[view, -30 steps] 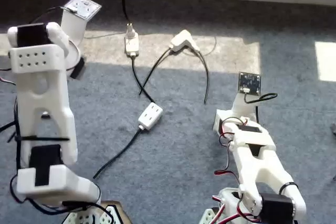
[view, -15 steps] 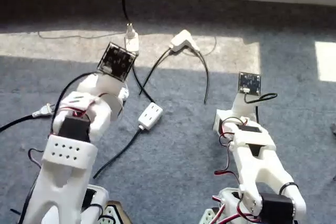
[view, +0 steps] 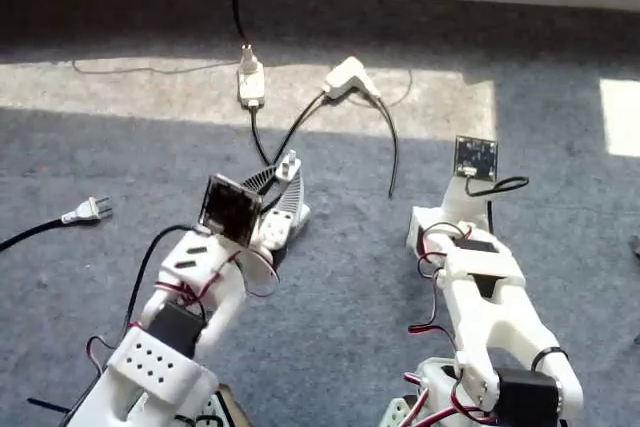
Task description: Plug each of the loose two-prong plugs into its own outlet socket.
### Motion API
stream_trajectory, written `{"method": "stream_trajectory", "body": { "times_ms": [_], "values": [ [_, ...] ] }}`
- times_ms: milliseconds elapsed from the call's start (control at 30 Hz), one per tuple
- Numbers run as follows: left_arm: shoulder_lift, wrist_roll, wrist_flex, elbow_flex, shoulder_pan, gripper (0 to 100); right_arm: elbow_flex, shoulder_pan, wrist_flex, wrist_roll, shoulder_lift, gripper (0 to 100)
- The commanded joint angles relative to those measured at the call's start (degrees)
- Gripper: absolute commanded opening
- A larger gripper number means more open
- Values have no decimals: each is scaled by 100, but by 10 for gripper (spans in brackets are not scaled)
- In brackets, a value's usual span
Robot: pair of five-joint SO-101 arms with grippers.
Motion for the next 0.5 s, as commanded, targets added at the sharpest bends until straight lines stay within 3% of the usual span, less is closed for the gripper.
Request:
{"method": "stream_trajectory", "body": {
  "times_ms": [0, 33, 300, 467],
  "values": [
    [-1200, -211, -1266, 1235, 242, 5, -215, -22, -224, 44, -66, 8],
    [-1429, -211, -1495, 1411, 268, 5, -215, -22, -224, 44, -66, 8],
    [-1982, -211, -431, 1358, 330, 5, -259, -13, -224, 53, -75, 8],
    [-1982, -211, -141, 1358, 866, 5, -268, -57, -198, 53, -576, 8]
  ]
}}
